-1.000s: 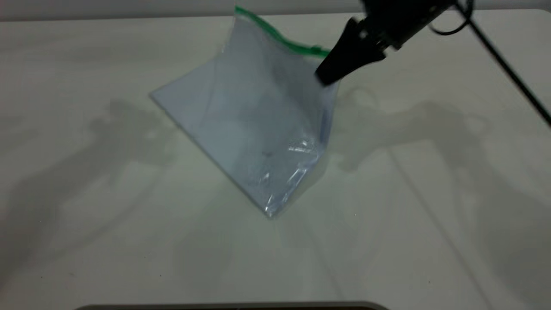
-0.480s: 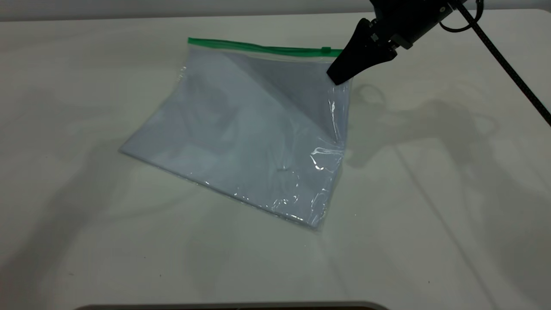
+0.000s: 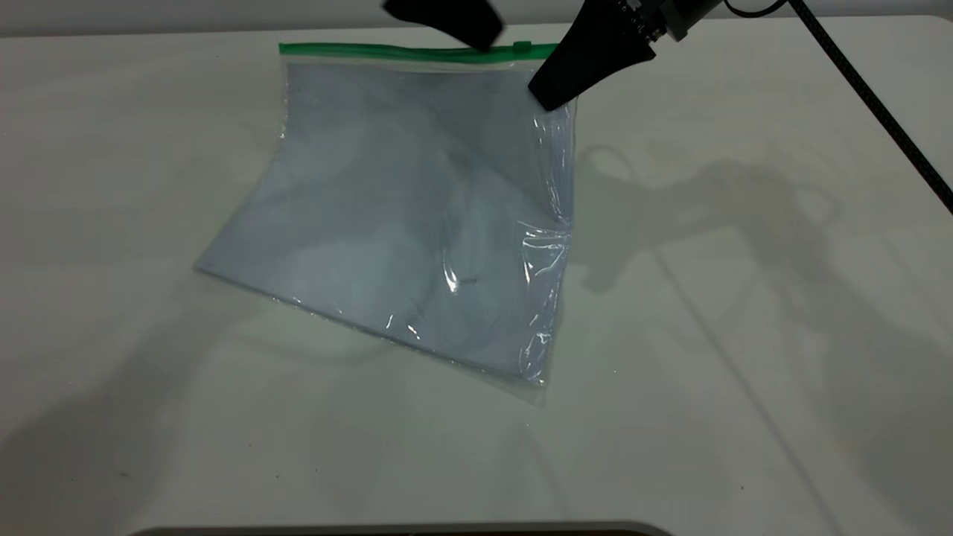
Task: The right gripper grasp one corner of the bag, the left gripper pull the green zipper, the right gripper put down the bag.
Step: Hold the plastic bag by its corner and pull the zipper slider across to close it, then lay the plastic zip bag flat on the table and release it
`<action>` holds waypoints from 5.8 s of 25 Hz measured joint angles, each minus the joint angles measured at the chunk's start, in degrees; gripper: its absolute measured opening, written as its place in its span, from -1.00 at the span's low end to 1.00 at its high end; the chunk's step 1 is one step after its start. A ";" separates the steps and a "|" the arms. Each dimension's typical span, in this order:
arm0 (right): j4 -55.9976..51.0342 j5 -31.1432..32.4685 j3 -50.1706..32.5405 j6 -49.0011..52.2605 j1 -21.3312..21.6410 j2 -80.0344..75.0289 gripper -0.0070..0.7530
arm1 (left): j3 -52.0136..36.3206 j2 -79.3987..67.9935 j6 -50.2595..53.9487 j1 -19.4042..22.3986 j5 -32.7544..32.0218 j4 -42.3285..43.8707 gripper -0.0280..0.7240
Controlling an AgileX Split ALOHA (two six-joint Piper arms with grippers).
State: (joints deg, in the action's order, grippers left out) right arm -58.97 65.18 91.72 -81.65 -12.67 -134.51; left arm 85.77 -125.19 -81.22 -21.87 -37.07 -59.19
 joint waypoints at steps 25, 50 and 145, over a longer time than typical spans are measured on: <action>1.33 -0.62 0.00 0.24 0.00 0.00 -0.89 | 0.99 -3.98 -8.56 -1.75 -1.78 -7.38 0.23; 1.25 -0.76 0.00 0.24 1.36 0.00 -0.89 | 1.03 -3.98 -8.74 -2.26 0.62 -6.38 -0.77; 40.07 5.58 -5.14 56.86 13.73 69.40 0.11 | 0.64 53.54 56.54 16.62 -29.60 47.18 0.36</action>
State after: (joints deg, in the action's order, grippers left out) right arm -18.90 70.76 86.58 -24.80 1.05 -65.11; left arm 86.41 -71.65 -24.68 -5.26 -66.67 -12.02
